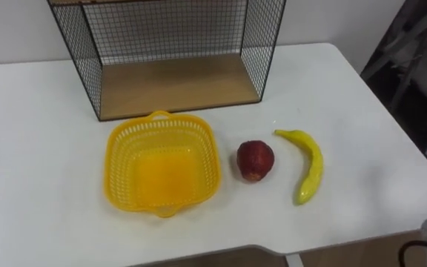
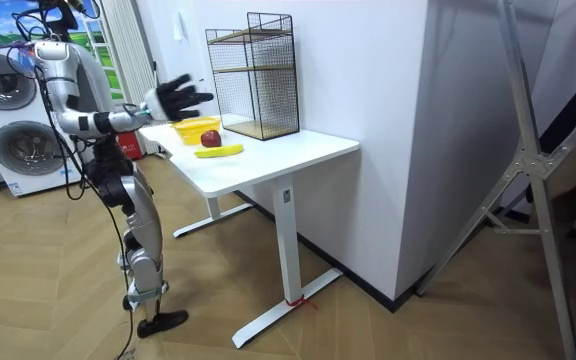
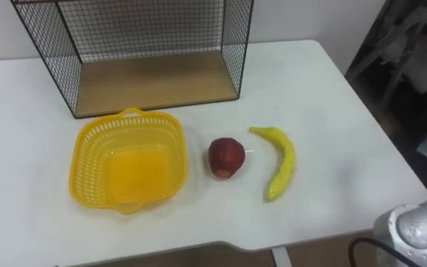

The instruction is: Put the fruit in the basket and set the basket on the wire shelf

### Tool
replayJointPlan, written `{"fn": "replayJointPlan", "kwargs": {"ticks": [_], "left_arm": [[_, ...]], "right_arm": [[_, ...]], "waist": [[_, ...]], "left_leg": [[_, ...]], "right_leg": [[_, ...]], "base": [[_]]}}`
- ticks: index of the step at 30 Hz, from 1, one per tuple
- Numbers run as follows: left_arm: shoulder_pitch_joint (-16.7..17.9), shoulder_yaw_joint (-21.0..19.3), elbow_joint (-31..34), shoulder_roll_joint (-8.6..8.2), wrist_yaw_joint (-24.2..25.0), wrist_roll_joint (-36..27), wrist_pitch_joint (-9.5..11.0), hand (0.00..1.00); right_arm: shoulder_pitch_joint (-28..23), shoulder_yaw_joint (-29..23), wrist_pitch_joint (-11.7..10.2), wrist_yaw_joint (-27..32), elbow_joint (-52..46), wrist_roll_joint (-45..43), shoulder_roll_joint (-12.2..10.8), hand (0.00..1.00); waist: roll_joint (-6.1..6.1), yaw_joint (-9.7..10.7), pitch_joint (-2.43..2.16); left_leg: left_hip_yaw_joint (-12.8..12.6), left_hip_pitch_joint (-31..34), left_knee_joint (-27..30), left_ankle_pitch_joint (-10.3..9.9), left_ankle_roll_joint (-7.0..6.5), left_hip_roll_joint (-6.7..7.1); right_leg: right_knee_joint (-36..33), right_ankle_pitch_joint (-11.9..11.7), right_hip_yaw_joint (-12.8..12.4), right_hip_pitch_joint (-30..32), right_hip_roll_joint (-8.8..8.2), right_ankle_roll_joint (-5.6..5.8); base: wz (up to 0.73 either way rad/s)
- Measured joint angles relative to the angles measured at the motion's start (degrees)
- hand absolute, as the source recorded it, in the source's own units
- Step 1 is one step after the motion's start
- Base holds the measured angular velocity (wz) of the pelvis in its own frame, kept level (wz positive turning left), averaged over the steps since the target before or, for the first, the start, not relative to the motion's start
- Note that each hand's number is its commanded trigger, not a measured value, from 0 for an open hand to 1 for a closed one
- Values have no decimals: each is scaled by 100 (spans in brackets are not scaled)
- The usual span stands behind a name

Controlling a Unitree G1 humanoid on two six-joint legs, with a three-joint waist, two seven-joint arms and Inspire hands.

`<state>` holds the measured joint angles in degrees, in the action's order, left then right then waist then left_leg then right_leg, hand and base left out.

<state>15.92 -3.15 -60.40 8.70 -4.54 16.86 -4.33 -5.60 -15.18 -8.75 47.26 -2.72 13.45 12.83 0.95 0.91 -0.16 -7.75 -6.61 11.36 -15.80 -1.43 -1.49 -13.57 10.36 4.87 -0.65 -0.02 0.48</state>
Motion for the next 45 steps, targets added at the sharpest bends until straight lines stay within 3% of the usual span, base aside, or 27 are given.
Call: {"fn": "replayJointPlan", "kwargs": {"ticks": [8, 11, 17, 29, 45], "left_arm": [[-39, 134, 20, 33, 69, 27, 88, 0], [-32, 137, 21, 34, 71, 21, 86, 0], [-46, 143, 20, 36, 219, 27, 84, 0], [-18, 239, 15, 78, 411, 25, 58, 0], [63, 390, 14, 68, 488, 23, 40, 0]], "right_arm": [[74, 1006, 37, -1786, 94, 82, 105, 0], [94, 1264, 177, -2292, 170, 71, 104, 0], [97, 1670, 251, -3086, 258, -90, 107, 0], [110, 1903, 342, -3745, 459, -309, 101, 0], [107, 2112, 464, -4266, 912, -508, 101, 0]], "waist": [[-8, -138, 56], [14, -171, 58], [3, -322, 58], [-18, -449, 50], [-26, -441, 31]], "left_leg": [[70, -31, 30, 1, 3, -17], [132, -3, 40, 1, 3, -15], [183, 6, 40, 1, 3, -7], [338, 10, 120, 3, -1, 15], [387, 11, 184, 1, 1, 24]], "right_leg": [[102, -43, 102, -129, -5, -10], [103, -43, 143, -130, -12, -10], [100, -43, 198, -142, -22, -10], [100, -38, 344, -234, -65, -2], [75, -40, 380, -266, -75, -5]], "base": [[6], [8], [4], [6], [1]]}}
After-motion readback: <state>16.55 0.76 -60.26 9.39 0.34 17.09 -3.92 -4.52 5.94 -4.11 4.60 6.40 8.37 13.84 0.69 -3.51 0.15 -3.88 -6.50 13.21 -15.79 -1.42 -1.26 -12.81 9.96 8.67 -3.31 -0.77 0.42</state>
